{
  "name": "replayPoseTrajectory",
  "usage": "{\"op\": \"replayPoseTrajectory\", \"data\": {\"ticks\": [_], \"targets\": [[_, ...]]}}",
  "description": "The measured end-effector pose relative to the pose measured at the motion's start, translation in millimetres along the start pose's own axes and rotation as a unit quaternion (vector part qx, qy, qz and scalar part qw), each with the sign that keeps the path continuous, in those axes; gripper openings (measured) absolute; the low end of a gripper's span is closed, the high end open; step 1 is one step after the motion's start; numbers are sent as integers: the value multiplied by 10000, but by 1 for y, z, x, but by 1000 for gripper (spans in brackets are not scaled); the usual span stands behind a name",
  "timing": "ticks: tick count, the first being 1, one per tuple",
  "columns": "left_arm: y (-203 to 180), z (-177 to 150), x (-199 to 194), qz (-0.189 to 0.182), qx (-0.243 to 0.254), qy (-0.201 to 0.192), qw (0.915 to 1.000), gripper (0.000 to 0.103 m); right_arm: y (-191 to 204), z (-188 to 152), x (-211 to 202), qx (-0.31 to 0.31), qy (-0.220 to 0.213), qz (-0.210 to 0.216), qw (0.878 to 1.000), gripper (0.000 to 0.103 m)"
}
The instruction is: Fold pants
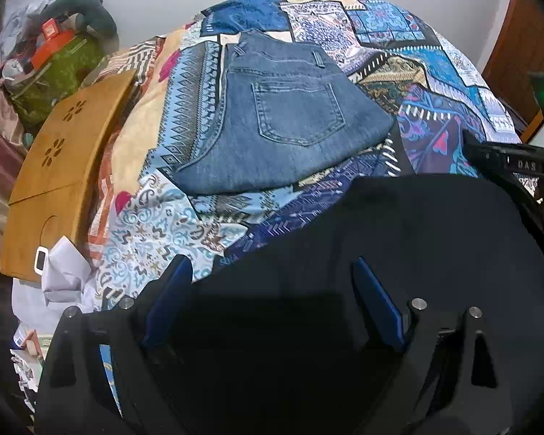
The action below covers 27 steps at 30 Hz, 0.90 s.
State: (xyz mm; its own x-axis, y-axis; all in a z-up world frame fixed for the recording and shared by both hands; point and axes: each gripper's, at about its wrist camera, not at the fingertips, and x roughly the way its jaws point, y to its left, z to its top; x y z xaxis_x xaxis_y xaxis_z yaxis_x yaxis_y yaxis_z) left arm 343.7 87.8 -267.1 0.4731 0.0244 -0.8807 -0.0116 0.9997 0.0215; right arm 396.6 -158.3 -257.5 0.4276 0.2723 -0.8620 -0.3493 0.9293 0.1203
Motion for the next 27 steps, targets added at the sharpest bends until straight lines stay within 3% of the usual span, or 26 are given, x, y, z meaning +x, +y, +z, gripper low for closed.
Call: {"op": "replayPoseTrajectory", "data": {"ticks": [1, 3, 5, 8, 12, 20, 27], "targets": [[-1, 0, -1, 15, 10, 10, 10000, 91, 1, -1, -1, 23, -31, -50, 10000, 50], [-5, -1, -4, 19, 25, 14, 10000, 91, -3, -2, -5, 46, -82, -177, 9998, 20], [-9, -3, -11, -15, 54, 17, 10000, 91, -11, -2, -6, 44, -43, -193, 9998, 10], [-20, -3, -24, -56, 166, -9, 9998, 91, -23, -7, -19, 262, -92, -41, 9996, 9], [-45, -4, -44, -122, 451, -34, 9989, 91, -41, -19, -71, 474, -513, 115, 9975, 9], [-118, -10, -71, -515, 962, 22, 9940, 94, -86, -44, -183, 586, -1309, 25, 9897, 9], [-190, -31, -72, -457, 1616, 138, 9857, 94, -119, -91, -227, 693, -1539, -184, 9855, 9]]}}
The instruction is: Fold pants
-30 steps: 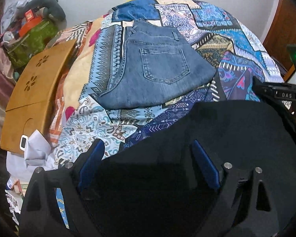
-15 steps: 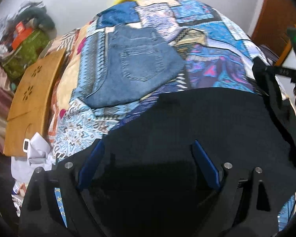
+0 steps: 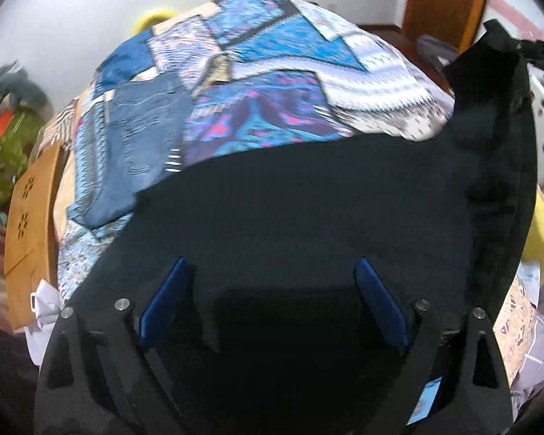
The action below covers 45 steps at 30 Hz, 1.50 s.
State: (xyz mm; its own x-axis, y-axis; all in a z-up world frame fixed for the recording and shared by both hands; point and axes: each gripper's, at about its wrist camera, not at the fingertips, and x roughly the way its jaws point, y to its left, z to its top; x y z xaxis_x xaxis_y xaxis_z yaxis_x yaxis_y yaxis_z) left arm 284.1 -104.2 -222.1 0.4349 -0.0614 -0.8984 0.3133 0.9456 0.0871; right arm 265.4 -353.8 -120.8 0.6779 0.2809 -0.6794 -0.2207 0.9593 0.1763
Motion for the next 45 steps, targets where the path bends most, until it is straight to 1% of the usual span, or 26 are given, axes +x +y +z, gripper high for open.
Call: {"op": "replayPoseTrajectory", "data": {"ticks": [3, 6, 8, 11, 16, 19, 20, 21, 22, 23, 24, 26, 29, 31, 32, 33, 35, 37, 39, 41, 43, 45], "targets": [[-21, -2, 5, -67, 100, 93, 9999, 94, -17, -20, -9, 67, 58, -102, 9999, 9], [-38, -4, 11, -95, 106, 200, 9997, 94, -30, -49, -7, 8, 253, -308, 9992, 9], [-45, -3, 13, -19, 58, 178, 9998, 96, -38, -69, 3, 13, 461, -408, 9981, 9], [-47, -1, 15, -1, -83, 223, 9997, 97, -51, -97, 24, 72, 782, -482, 9957, 9], [-47, -2, 17, 31, -272, 236, 9993, 98, -60, -135, 46, 314, 1199, -417, 9914, 11], [-48, -4, 16, 71, -304, 188, 9993, 98, -62, -147, 47, 362, 1261, -387, 9906, 17], [-48, -4, 15, 81, -306, 162, 9994, 98, -60, -147, 45, 336, 1275, -385, 9905, 22], [-49, -4, 15, 86, -305, 134, 9994, 98, -59, -147, 43, 321, 1308, -407, 9900, 31], [-48, -5, 14, 94, -308, 85, 9994, 98, -58, -146, 42, 312, 1339, -453, 9895, 36], [-48, -6, 13, 100, -315, 52, 9994, 98, -56, -142, 39, 260, 1349, -597, 9887, 47], [-47, -7, 11, 100, -328, 1, 9994, 98, -54, -141, 34, 179, 1314, -732, 9885, 53], [-43, -9, 4, 119, -370, -162, 9991, 98, -46, -133, 24, -76, 1214, -877, 9887, 53], [-28, -13, -13, 152, -538, -482, 9973, 98, -31, -117, 13, -309, 1077, -853, 9900, 54], [-10, -15, -27, 182, -698, -676, 9951, 98, -16, -105, 7, -472, 915, -734, 9920, 55], [1, -16, -34, 240, -792, -774, 9936, 98, -6, -98, 4, -567, 813, -652, 9929, 58], [12, -18, -40, 321, -879, -852, 9920, 98, 3, -92, 2, -649, 717, -576, 9936, 61], [42, -22, -55, 549, -1071, -1002, 9877, 98, 30, -77, -4, -867, 423, -370, 9946, 65], [72, -27, -67, 790, -1206, -1121, 9832, 98, 54, -67, -6, -1040, 229, -173, 9942, 68], [100, -33, -76, 1023, -1284, -1169, 9795, 98, 80, -57, -3, -1212, 84, 64, 9926, 72], [133, -41, -82, 1228, -1385, -1166, 9758, 98, 101, -48, 4, -1346, 0, 252, 9906, 72], [164, -52, -82, 1421, -1559, -1099, 9713, 98, 126, -38, 16, -1504, -19, 411, 9878, 72], [194, -64, -77, 1490, -1775, -969, 9679, 98, 147, -31, 30, -1646, -22, 568, 9847, 72]]}}
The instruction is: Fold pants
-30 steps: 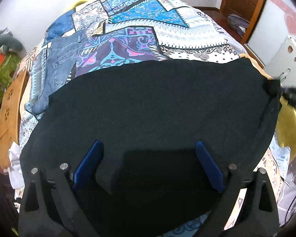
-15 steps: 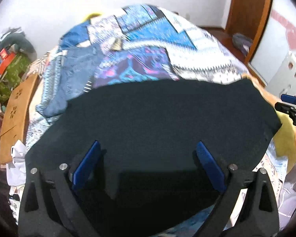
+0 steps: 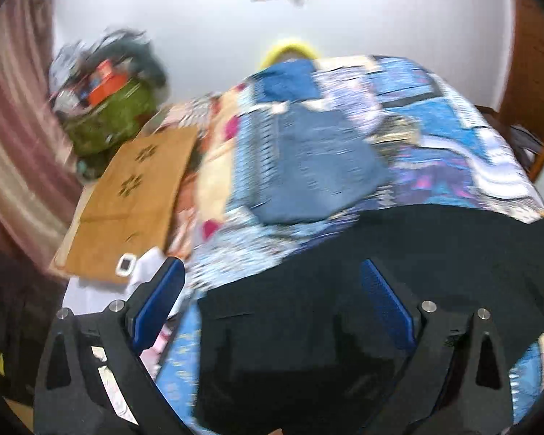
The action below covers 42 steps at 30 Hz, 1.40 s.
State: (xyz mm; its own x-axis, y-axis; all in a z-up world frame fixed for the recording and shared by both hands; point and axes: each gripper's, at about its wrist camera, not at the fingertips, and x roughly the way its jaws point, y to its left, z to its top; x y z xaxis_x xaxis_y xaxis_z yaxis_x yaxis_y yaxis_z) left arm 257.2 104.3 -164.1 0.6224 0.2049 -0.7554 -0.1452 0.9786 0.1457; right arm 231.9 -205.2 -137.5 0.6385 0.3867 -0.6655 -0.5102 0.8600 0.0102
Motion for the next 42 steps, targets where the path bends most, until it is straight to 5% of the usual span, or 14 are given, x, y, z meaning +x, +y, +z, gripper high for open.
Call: {"op": "replayPoseTrajectory", "data": {"ticks": [7, 13, 18, 22, 24, 27, 33, 35, 36, 40, 42], "targets": [[72, -36, 56, 109, -462, 621, 9969, 98, 53, 34, 73, -266, 417, 501, 9975, 72], [94, -60, 96, -203, -688, 1076, 9916, 98, 91, 55, 139, -423, 885, 896, 9911, 72], [98, -73, 128, -1035, -1025, 1536, 9773, 78, 114, 65, 195, -330, 1442, 1199, 9817, 70], [91, -76, 133, -1343, -1036, 1539, 9734, 70, 128, 64, 230, -447, 1933, 1173, 9731, 56], [91, -76, 131, -1656, -1131, 1516, 9679, 45, 131, 59, 242, -564, 2175, 1141, 9677, 41], [88, -71, 125, -1216, -932, 1418, 9780, 33, 131, 51, 250, -718, 2222, 1017, 9670, 17], [90, -64, 132, -406, -548, 1281, 9894, 26, 131, 51, 247, -725, 2036, 812, 9730, 10], [90, -66, 143, 495, -341, 1407, 9882, 10, 137, 52, 248, -875, 2039, 616, 9731, 10], [96, -69, 149, 843, -327, 1507, 9844, 10, 139, 53, 247, -917, 2004, 543, 9739, 10], [143, -82, 137, -373, -1612, 1748, 9706, 10, 135, 60, 224, -703, 1896, 507, 9780, 10], [156, -82, 111, -207, -1694, 1457, 9745, 15, 134, 61, 204, -726, 1764, 545, 9801, 14]]}}
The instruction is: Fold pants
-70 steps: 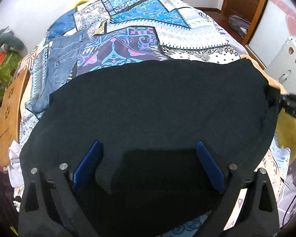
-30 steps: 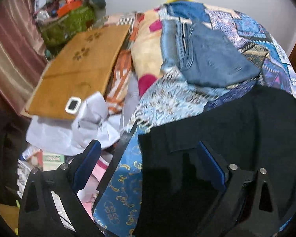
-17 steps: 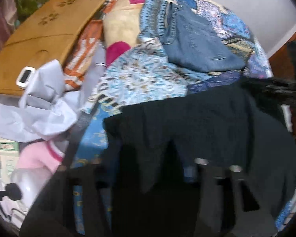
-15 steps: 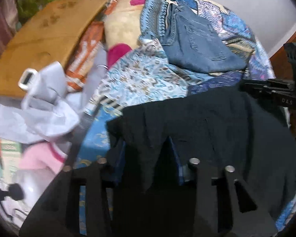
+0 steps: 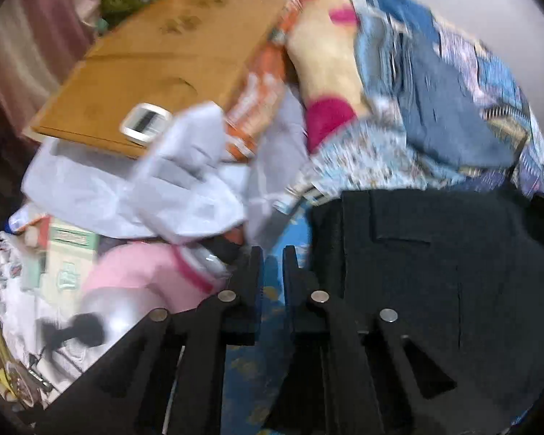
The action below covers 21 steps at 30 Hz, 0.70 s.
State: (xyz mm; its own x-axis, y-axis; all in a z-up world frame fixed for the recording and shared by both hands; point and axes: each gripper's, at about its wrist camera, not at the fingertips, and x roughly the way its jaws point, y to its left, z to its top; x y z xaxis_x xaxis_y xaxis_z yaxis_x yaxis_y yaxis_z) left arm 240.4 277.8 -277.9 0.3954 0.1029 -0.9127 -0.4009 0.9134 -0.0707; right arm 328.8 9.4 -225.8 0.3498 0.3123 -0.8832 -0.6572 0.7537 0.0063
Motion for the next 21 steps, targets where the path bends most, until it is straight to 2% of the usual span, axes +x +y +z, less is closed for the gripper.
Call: {"op": "replayPoseTrajectory", "data": {"ticks": [1, 3, 6, 8, 11, 16, 19, 21], "targets": [[1, -1, -9, 79, 53, -87, 9999, 18, 1, -3, -9, -9, -44, 14, 10000, 17], [1, -6, -33, 104, 159, -278, 9994, 38, 4, -10, -30, -44, -185, 17, 9998, 29], [-3, -14, -60, -109, 240, -489, 9985, 64, 11, -25, -66, -99, -545, -25, 9985, 45], [-12, -24, -78, -293, 366, -578, 9972, 69, 17, -37, -86, -113, -738, 3, 9972, 50], [-27, -38, -89, -628, 408, -513, 9959, 81, 25, -55, -105, -91, -902, 35, 9959, 51], [-48, -62, -82, -895, 440, -151, 9949, 84, 38, -90, -119, -117, -988, 50, 9950, 52], [-55, -76, -66, -818, 290, 78, 9962, 84, 42, -110, -117, -133, -917, 92, 9957, 52], [-56, -83, -53, -610, 273, 194, 9976, 84, 42, -124, -107, -33, -749, 168, 9970, 60]]}}
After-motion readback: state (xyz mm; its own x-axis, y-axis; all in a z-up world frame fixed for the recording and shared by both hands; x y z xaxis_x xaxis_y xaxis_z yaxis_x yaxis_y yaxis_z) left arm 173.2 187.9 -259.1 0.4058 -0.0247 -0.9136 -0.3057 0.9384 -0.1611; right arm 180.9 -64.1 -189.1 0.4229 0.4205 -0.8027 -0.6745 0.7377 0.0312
